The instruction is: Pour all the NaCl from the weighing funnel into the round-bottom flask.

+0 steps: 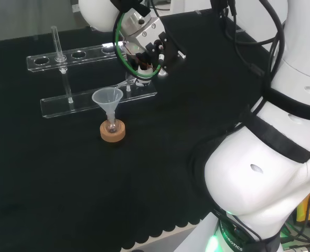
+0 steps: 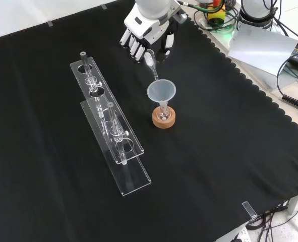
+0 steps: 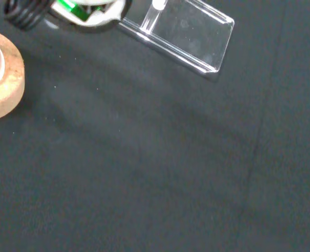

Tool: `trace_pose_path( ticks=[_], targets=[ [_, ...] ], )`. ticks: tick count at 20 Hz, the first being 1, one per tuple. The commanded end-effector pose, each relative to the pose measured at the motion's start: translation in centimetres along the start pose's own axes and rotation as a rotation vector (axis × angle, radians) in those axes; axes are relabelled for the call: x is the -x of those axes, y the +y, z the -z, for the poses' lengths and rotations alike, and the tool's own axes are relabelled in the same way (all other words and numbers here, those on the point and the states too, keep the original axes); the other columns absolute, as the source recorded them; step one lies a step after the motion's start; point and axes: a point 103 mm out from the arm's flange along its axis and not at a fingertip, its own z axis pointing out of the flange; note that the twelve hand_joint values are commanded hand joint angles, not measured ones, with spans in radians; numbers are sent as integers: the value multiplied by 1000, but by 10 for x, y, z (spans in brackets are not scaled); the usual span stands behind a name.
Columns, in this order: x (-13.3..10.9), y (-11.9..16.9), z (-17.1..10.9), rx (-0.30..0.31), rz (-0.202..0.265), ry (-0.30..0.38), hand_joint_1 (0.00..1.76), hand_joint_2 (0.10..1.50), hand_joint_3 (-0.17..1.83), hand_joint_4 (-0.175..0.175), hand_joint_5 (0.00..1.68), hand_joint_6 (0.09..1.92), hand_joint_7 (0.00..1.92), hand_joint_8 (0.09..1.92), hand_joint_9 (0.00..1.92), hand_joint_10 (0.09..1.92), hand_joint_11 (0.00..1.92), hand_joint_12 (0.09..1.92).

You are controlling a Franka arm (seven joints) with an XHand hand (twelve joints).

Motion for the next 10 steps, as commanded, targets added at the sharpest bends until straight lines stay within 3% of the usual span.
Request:
trace_pose_path(
  ticks=[1,10],
  targets=[
    [-1,0,1,-30,3,-35,1069,727,748,132,1045,1104,793,734,1021,554,570,1259],
    [-14,2,6,-40,14,-113,1069,725,750,134,1046,1103,787,731,1018,552,567,1257]
  ],
)
